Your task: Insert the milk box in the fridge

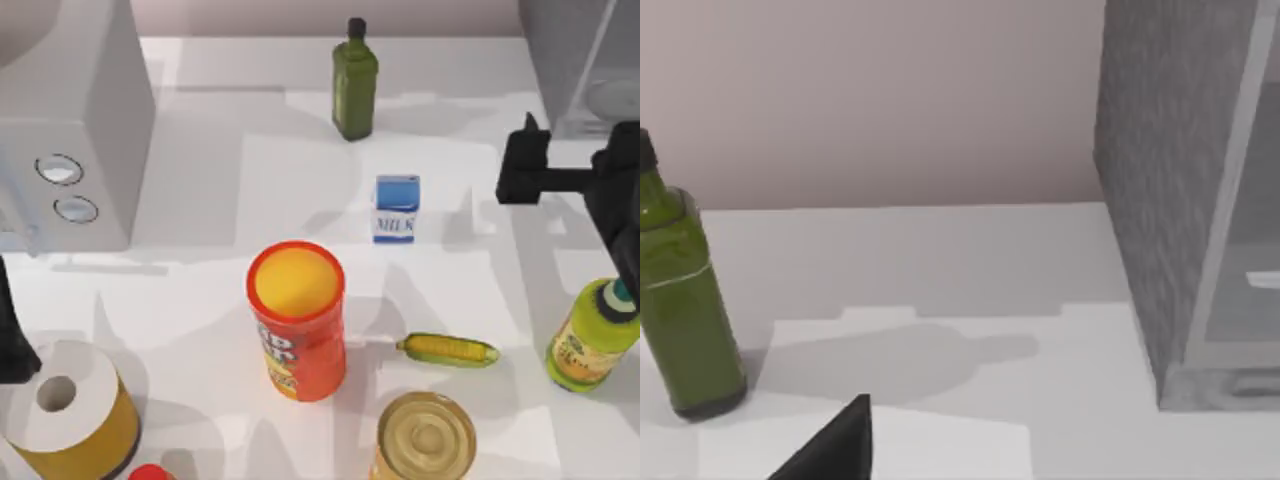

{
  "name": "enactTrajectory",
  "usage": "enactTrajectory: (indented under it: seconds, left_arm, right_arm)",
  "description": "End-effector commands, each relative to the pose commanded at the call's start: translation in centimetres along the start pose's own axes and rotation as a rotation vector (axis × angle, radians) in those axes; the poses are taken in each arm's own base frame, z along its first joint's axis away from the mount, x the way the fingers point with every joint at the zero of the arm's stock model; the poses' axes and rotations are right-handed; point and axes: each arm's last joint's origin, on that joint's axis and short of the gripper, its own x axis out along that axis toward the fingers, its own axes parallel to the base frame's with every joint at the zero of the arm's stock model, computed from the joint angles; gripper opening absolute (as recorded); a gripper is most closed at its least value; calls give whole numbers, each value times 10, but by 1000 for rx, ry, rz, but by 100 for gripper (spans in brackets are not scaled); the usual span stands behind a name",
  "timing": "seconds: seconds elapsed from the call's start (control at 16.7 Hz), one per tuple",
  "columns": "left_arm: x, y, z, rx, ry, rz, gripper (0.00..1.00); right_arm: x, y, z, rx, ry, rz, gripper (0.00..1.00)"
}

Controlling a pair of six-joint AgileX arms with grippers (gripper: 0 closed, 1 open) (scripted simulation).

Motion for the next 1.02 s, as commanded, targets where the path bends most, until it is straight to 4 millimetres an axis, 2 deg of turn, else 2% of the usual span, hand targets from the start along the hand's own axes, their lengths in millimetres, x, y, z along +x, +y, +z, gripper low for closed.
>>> enactTrajectory:
  seconds: [0.3,0.54,0.78,1.02]
  left_arm:
    - [0,0,0,0,0,0,100]
    - [0,0,0,0,0,0,100]
    - [0,0,0,0,0,0,100]
    - [0,0,0,0,0,0,100]
  right_arm:
    - [47,71,-57,-33,61,-19,100]
    - [64,110,-105,-35,72,-29,100]
    - [67,131,-137,-33,78,-26,100]
    - [67,132,-139,-32,78,-24,100]
